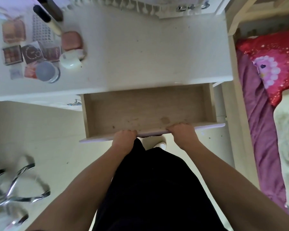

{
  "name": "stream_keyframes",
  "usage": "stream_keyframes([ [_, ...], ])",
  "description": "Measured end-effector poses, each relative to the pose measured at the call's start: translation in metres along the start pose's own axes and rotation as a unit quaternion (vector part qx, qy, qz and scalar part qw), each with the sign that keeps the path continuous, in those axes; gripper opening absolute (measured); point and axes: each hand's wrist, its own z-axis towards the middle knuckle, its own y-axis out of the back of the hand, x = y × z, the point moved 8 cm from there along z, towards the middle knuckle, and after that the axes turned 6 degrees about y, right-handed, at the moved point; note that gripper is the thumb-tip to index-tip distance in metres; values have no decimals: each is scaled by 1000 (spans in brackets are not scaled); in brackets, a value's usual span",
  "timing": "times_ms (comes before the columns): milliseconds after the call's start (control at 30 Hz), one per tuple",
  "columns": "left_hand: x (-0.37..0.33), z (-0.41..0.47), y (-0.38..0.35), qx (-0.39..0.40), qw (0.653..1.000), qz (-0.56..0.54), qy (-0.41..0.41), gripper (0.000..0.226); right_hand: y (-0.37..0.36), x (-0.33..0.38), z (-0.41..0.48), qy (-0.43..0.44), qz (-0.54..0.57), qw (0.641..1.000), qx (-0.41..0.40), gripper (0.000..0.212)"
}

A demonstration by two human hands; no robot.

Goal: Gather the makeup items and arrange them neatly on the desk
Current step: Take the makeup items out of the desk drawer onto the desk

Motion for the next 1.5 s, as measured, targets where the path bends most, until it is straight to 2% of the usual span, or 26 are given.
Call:
stream_keyframes([
  [133, 2, 0, 6, -12, 1000, 13, -9, 22, 9, 1, 0, 21, -5, 1000, -3, 32],
  [433, 26, 14, 34, -40, 998, 33, -27, 21, 30, 8, 14, 7, -23, 999, -34, 26],
  [500, 34, 19, 40, -71, 997, 23, -27, 25, 31, 10, 19, 8, -18, 999, -41, 24],
  [633, 35, 17, 54, -180, 981, 46, -47, 61, 35, 10, 15, 31, -25, 990, -138, 59],
  [700, 28, 12, 55, -190, 977, 50, -80, 57, 29, 9, 12, 37, -48, 987, -148, 52],
  [800, 24, 4, 55, -169, 980, 46, -90, 41, 26, 8, 8, 36, -46, 985, -160, 39],
  [967, 26, 10, 56, -127, 988, 41, -73, 33, 25, 6, 9, 19, -16, 984, -179, 38],
  [1133, 24, 11, 47, -68, 995, 51, -49, 42, 23, 10, 10, 18, -32, 984, -172, 43],
  [1267, 21, 6, 49, -64, 996, 41, -55, 39, 25, 14, 5, 8, -37, 986, -160, 47],
  [1500, 1, -15, 37, -47, 997, 11, -65, 33, 16, 13, -18, 25, -42, 988, -149, 38],
])
